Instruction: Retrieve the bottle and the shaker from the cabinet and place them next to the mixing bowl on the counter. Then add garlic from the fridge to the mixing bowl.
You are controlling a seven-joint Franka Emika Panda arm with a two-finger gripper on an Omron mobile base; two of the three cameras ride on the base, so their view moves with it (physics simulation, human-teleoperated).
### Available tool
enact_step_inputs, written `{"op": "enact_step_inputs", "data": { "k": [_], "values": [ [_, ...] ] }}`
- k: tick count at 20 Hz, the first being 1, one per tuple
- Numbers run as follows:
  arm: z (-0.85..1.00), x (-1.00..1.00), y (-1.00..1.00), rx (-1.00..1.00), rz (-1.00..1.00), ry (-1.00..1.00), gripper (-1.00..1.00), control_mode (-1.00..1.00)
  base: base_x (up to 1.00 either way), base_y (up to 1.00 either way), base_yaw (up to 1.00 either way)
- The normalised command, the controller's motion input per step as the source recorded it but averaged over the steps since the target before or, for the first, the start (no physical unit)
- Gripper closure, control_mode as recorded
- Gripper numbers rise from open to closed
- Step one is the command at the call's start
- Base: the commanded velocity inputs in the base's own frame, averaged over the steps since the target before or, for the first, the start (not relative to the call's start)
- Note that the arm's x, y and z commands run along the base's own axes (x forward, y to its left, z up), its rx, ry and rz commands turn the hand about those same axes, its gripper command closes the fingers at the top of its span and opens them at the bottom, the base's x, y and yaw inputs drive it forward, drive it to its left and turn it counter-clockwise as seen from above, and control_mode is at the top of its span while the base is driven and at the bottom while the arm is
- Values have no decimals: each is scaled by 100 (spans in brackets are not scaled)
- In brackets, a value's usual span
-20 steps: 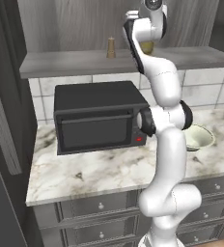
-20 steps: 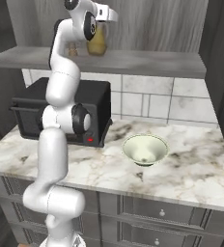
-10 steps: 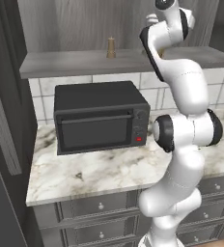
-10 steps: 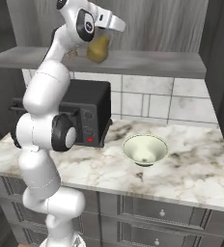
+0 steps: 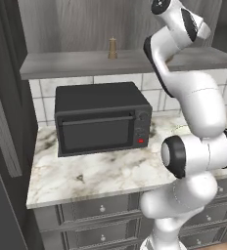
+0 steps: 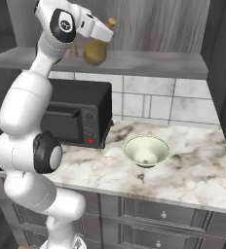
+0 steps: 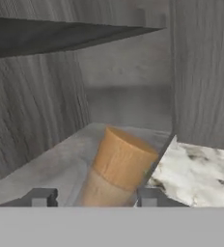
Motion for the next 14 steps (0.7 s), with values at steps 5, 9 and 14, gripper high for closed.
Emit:
{"op": "enact_step_inputs", "data": {
  "k": [5,9,14],
  "values": [
    [71,-100,2,7,-10,10,100,-100,0,0,0],
    [-49,-100,0,-22,0,23,100,-100,0,0,0],
    [-100,-100,1,-39,0,24,100,-100,0,0,0]
  ]
}}
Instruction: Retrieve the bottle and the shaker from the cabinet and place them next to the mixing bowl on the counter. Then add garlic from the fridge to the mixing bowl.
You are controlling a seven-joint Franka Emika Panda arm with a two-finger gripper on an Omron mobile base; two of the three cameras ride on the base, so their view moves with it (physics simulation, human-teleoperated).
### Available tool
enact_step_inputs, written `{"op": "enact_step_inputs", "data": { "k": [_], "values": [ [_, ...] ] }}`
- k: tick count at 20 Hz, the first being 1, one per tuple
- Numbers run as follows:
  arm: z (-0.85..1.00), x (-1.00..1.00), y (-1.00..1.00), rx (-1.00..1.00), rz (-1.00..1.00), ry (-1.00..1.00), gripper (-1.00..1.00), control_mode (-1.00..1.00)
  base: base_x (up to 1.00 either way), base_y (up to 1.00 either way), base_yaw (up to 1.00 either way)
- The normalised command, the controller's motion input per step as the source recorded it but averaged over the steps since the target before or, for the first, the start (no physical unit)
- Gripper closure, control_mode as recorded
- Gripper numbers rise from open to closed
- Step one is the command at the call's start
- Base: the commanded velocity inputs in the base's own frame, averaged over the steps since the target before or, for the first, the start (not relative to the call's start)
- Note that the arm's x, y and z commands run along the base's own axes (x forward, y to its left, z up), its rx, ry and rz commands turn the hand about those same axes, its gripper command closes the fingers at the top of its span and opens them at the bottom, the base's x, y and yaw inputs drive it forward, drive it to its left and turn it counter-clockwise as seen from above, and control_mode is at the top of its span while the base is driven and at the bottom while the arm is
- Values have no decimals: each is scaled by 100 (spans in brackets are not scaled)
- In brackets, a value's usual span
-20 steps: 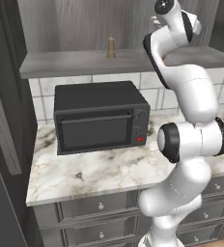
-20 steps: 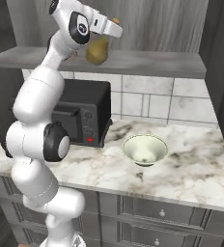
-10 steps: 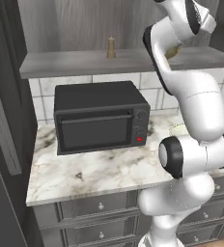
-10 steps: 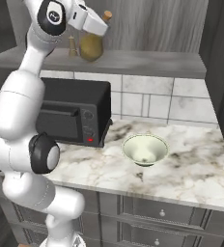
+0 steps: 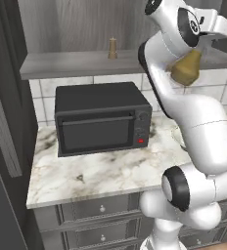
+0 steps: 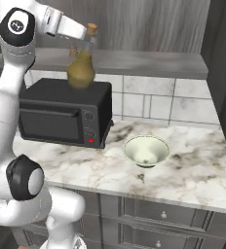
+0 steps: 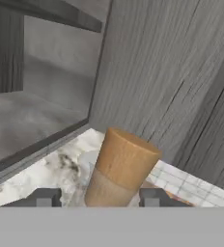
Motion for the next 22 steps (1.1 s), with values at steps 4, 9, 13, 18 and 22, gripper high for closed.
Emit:
{"op": "enact_step_inputs", "data": {
  "k": [4,9,13,18,22],
  "values": [
    [-100,-100,0,-27,-1,10,100,-100,0,0,0],
    [-94,-53,17,-32,-8,0,100,-100,0,0,0],
    [-62,3,47,-15,-10,0,100,-100,0,0,0],
    [-42,24,30,-7,-10,-5,100,-100,0,0,0],
    [-35,26,18,-1,-8,-6,100,-100,0,0,0]
  ]
}}
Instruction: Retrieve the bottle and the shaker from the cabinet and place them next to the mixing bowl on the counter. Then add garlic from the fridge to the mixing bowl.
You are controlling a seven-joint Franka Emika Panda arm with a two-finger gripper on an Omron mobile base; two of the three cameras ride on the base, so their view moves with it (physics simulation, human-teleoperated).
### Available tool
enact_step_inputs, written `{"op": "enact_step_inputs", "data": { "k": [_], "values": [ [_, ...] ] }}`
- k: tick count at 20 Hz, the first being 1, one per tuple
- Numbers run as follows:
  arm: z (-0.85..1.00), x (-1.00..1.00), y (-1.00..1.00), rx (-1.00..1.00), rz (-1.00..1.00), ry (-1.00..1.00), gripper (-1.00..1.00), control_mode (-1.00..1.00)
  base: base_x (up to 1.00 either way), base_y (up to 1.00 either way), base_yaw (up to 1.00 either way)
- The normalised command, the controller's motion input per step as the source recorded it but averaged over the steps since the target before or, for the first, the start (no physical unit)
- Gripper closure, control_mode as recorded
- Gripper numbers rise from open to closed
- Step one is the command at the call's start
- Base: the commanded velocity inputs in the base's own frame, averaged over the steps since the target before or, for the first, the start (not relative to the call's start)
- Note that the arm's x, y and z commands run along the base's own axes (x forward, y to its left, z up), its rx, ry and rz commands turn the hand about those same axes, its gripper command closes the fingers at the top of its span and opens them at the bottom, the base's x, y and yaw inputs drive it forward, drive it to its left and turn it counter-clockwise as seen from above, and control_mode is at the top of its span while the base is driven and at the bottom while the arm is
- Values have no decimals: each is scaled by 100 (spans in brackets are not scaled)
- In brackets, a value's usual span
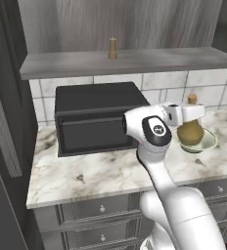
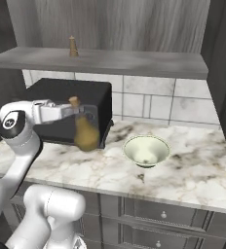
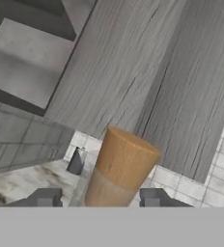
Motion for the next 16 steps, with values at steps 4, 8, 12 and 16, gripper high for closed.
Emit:
{"op": "enact_step_inputs", "data": {
  "k": [4,8,12,16],
  "values": [
    [-38,39,34,0,-3,-11,100,-100,0,0,0],
    [-31,33,11,0,-1,-9,100,-100,0,0,0],
    [-31,21,3,0,-6,-9,100,-100,0,0,0],
    [-34,9,0,1,-9,-4,100,-100,0,0,0]
  ]
}}
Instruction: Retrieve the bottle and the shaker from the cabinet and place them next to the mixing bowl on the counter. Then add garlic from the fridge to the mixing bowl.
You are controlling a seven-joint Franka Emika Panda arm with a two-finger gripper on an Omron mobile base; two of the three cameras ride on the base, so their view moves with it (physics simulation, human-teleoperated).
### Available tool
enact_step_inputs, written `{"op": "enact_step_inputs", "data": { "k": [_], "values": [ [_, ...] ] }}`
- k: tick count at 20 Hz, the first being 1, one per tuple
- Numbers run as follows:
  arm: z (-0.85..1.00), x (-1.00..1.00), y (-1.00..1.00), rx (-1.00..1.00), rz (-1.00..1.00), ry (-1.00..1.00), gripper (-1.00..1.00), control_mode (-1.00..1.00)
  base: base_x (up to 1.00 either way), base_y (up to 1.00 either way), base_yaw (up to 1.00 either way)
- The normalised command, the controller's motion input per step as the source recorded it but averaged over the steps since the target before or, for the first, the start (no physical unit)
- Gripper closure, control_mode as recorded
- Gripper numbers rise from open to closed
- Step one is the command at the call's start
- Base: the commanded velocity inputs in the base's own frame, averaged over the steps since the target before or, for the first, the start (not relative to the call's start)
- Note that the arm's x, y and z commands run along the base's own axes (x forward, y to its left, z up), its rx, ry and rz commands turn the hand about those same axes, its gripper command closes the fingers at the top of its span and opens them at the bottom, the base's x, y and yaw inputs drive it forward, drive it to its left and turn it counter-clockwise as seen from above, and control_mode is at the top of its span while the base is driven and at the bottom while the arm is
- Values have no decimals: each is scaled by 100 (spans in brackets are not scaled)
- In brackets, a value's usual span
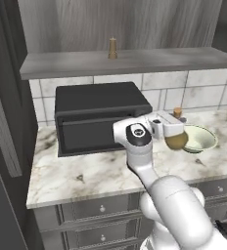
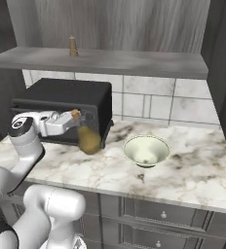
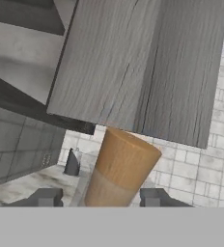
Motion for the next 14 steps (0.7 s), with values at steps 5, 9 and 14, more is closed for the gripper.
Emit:
{"op": "enact_step_inputs", "data": {
  "k": [5,9,14],
  "values": [
    [-30,18,-8,7,-1,-1,100,-100,0,0,0],
    [-26,24,-29,8,0,-5,100,-100,0,0,0],
    [-59,41,-5,4,0,3,100,-100,0,0,0]
  ]
}}
